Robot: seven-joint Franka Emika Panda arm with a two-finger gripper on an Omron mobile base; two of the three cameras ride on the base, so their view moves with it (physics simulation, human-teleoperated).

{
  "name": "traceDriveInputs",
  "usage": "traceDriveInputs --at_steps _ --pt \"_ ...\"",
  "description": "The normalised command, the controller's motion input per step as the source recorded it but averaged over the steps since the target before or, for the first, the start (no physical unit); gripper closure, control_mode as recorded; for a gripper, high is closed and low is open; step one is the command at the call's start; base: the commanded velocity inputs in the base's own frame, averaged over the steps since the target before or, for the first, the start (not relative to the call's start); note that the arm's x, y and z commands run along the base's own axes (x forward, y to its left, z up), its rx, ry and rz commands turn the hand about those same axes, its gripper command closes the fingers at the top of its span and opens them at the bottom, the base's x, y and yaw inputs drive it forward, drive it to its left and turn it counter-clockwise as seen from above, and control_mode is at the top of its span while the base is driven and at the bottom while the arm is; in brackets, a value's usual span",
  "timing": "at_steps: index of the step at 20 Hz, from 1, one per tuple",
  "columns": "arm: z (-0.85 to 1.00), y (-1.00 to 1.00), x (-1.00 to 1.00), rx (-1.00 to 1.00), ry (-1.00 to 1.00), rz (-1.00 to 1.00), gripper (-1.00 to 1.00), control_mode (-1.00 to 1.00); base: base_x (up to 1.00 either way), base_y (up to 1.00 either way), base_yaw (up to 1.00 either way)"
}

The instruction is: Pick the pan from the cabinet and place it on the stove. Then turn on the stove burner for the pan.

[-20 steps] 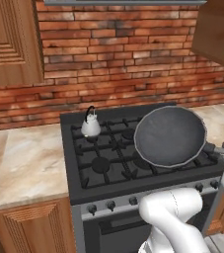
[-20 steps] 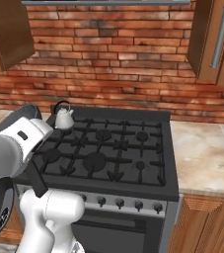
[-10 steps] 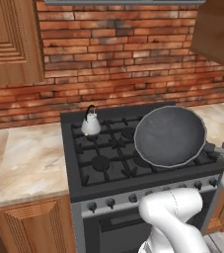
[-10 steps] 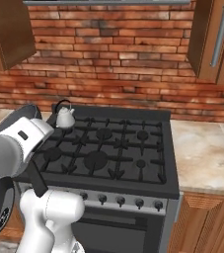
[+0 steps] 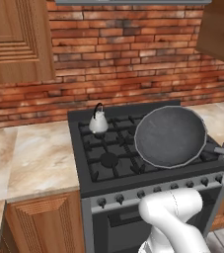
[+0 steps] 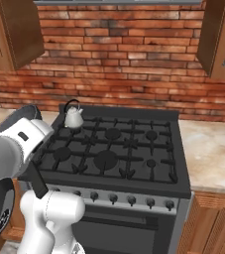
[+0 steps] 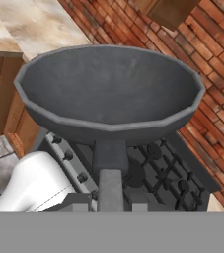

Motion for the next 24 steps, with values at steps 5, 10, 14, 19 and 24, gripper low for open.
traceDriveInputs --at_steps 5,10,14,19,24 --pt "0.00 0.00 0.00 0.00 0.00 0.00 1.00 1.00 0.19 0.25 0.00" --pt "0.00 0.00 0.00 0.00 0.00 0.00 1.00 1.00 0.21 0.00 0.02" --pt "0.00 0.00 0.00 0.00 0.00 0.00 1.00 1.00 0.13 0.00 0.00" --pt "0.00 0.00 0.00 0.00 0.00 0.00 1.00 1.00 0.19 0.00 0.00" --pt "0.00 -0.15 0.03 0.04 0.00 0.02 1.00 -1.00 0.09 -0.08 0.01"
